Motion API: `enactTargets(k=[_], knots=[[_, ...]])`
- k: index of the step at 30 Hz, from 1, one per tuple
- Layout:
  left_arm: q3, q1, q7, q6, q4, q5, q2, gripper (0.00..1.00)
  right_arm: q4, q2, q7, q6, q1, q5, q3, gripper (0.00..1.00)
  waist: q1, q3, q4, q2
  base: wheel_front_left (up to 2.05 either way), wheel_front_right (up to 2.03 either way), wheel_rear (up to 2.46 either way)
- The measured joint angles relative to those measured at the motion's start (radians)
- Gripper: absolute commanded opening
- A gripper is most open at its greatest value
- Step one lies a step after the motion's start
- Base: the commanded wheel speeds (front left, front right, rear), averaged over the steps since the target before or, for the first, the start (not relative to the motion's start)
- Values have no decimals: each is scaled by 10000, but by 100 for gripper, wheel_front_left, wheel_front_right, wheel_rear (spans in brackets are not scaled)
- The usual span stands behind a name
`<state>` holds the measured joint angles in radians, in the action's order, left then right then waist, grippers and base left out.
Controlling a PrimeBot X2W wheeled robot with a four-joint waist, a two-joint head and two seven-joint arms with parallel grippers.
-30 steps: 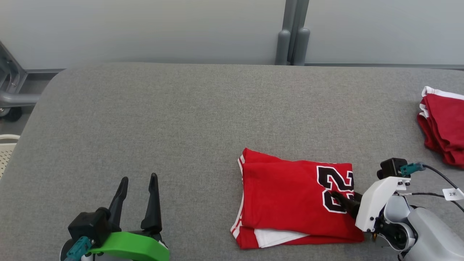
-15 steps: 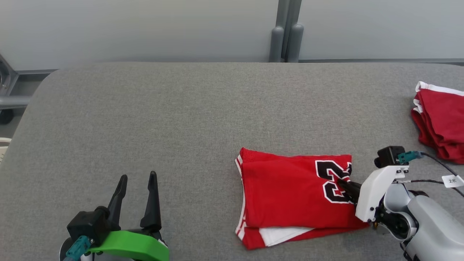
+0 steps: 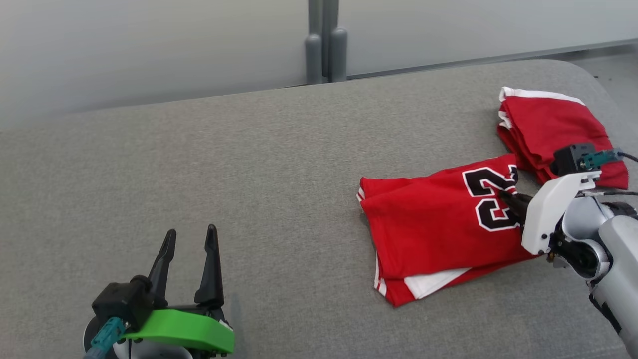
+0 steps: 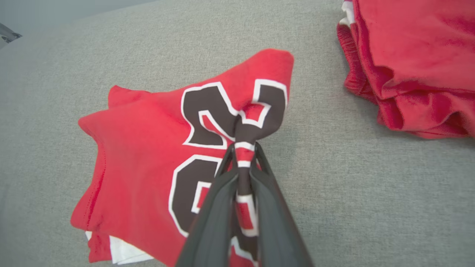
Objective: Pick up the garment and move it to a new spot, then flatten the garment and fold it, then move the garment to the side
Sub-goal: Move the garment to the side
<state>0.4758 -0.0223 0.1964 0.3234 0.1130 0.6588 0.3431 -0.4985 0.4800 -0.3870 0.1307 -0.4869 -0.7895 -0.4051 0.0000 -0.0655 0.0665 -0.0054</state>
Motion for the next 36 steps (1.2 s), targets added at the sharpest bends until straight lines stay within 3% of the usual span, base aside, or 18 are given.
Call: enactTargets(k=[10,18,24,36], knots=[[180,-682,58,-230,-130,-288,-8,100,543,100,-470,0,-909,520,332,0,0,-301,1756,0,0,0,0],[322,-1052,-44,-249,-238,-393,4,100,579,-194,-502,0,-1218,811,420,0,0,-701,2541,0,0,0,0],[341,-1105,-69,-284,-364,-391,29,100,545,-454,-571,0,-1653,899,449,0,0,-842,2465,0,0,0,0],[236,-1018,75,-242,-468,-282,4,100,35,-631,-882,0,-2890,1427,767,0,0,-618,1548,0,0,0,0]])
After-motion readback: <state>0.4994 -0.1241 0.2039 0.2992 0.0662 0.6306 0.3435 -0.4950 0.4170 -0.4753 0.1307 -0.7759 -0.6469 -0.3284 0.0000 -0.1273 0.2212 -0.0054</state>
